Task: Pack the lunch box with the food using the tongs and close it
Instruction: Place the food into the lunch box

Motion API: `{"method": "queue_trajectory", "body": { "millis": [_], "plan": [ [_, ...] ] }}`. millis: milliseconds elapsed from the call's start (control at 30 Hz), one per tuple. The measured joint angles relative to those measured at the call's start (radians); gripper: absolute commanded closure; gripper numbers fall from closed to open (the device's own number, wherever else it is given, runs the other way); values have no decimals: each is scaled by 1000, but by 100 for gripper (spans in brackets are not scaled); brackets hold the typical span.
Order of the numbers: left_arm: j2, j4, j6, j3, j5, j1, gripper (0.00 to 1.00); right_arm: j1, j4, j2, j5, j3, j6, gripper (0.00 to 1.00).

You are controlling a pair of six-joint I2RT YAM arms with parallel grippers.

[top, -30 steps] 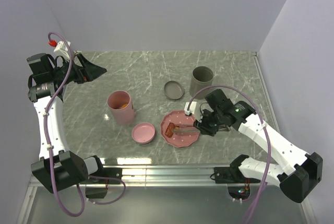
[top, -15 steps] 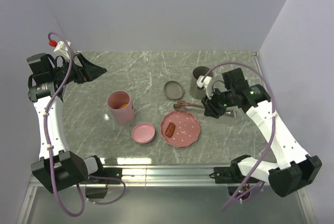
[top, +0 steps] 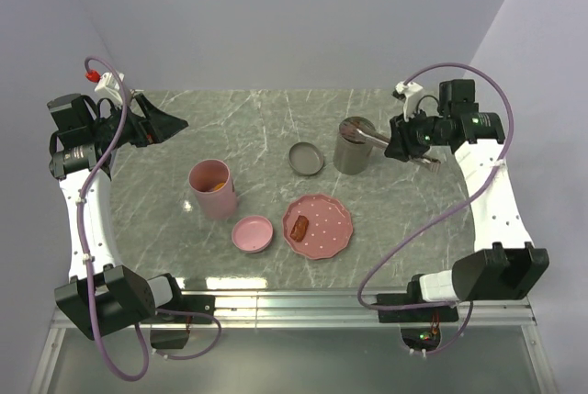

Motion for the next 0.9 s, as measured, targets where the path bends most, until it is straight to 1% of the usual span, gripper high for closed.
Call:
{"method": "queue_trajectory", "body": {
  "millis": [233,300,333,367,567,800,900],
  "plan": [
    [0,2,-1,-2,0,0,1,-45,42,84,67,8,69,59],
    [0,2,0,-2,0,0,1,-51,54,103,84,8,84,57],
    [0,2,0,-2,0,0,1,-52,61,109,89,8,90,56],
    [0,2,0,-2,0,0,0,-53,68,114,95,8,97,52],
    [0,2,-1,-2,0,0,1,-53,87,117,103,8,114,42],
    [0,3,-1,-5,0,0,1,-53,82,114,100,8,111,41],
    [0,3,-1,-8,0,0,1,-50,64,89,85,8,106,41]
  ]
}}
